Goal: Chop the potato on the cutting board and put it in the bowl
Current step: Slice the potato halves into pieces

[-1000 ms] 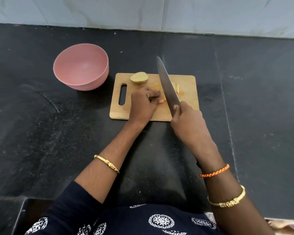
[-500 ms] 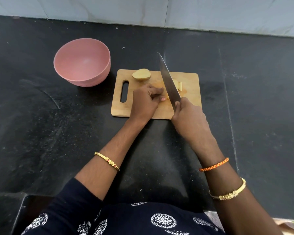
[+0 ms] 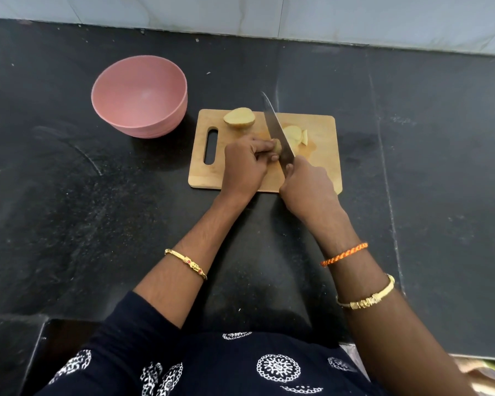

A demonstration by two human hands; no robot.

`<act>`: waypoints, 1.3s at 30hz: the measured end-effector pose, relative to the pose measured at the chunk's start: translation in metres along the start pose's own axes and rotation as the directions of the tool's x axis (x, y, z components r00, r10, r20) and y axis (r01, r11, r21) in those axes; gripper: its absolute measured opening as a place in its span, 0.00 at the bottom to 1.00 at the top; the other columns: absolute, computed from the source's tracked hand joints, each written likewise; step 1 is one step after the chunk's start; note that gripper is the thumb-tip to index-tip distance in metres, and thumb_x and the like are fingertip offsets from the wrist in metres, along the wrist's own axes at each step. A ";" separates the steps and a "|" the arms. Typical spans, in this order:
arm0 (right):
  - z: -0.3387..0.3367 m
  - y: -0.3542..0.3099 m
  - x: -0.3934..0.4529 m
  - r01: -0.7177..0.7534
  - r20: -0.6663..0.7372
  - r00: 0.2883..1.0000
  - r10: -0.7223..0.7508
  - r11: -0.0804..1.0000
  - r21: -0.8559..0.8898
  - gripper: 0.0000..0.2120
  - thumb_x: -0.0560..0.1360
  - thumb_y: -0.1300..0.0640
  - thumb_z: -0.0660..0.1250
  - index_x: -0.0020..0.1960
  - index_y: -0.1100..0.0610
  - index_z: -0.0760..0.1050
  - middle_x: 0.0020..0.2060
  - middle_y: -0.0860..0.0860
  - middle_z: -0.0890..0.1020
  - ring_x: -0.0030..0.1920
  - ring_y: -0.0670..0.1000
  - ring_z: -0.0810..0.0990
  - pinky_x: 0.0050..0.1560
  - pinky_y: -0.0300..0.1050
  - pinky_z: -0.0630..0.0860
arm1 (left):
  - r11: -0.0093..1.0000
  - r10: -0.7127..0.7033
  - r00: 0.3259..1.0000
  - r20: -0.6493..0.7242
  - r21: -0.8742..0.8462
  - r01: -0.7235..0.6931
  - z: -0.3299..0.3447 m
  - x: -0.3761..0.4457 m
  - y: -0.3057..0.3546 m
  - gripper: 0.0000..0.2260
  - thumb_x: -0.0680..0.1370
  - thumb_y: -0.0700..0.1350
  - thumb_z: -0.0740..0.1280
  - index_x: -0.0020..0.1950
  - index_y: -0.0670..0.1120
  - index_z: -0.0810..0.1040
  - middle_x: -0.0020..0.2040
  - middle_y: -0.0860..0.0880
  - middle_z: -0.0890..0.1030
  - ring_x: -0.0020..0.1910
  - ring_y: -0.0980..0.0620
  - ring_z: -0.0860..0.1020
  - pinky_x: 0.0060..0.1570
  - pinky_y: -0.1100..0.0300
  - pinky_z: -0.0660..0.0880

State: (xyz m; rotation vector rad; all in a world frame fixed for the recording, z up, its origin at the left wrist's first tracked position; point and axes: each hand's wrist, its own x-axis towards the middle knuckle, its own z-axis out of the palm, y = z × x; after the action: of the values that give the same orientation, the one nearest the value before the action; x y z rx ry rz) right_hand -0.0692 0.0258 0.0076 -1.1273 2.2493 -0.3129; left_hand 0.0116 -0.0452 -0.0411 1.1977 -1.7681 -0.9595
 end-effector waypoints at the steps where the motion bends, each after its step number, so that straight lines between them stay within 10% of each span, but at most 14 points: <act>1: 0.002 0.003 -0.006 -0.009 0.004 1.000 0.009 1.000 -0.014 0.10 0.82 0.54 0.54 0.59 0.56 0.68 0.49 0.58 0.76 0.50 0.58 0.78 0.50 0.55 0.77 | 1.000 -0.003 1.000 -0.004 -0.008 0.003 0.000 0.001 0.000 0.09 0.72 0.34 0.71 0.51 0.37 0.82 0.44 0.48 0.82 0.41 0.62 0.78 0.47 0.76 0.73; 12: -0.015 0.033 -0.055 0.032 -0.140 0.990 -0.017 0.994 0.101 0.12 0.81 0.50 0.53 0.42 0.55 0.65 0.37 0.56 0.74 0.40 0.60 0.75 0.41 0.51 0.73 | 1.000 -0.018 1.000 0.021 -0.010 0.019 -0.002 0.003 -0.003 0.11 0.70 0.36 0.74 0.51 0.39 0.82 0.44 0.51 0.81 0.42 0.63 0.77 0.47 0.76 0.72; 19: -0.012 0.019 -0.023 0.062 -0.055 0.997 -0.056 0.992 0.110 0.12 0.82 0.50 0.53 0.57 0.55 0.71 0.46 0.55 0.78 0.45 0.55 0.79 0.51 0.57 0.78 | 1.000 -0.023 0.999 0.028 -0.015 0.023 -0.002 0.003 -0.004 0.11 0.70 0.36 0.74 0.52 0.39 0.82 0.47 0.47 0.83 0.45 0.59 0.79 0.51 0.73 0.73; 39: -0.009 0.003 -0.006 0.096 -0.067 0.993 -0.093 0.994 0.043 0.11 0.82 0.53 0.54 0.58 0.57 0.70 0.46 0.57 0.78 0.45 0.56 0.79 0.50 0.56 0.78 | 1.000 -0.026 0.998 0.059 -0.004 0.027 -0.005 0.007 -0.004 0.10 0.70 0.35 0.73 0.51 0.39 0.82 0.48 0.46 0.84 0.46 0.60 0.79 0.51 0.73 0.73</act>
State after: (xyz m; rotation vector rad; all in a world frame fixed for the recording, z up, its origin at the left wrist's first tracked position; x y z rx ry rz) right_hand -0.0742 0.0319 0.0151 -1.2183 2.2371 -0.4437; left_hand 0.0158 -0.0537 -0.0416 1.2037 -1.7993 -1.0236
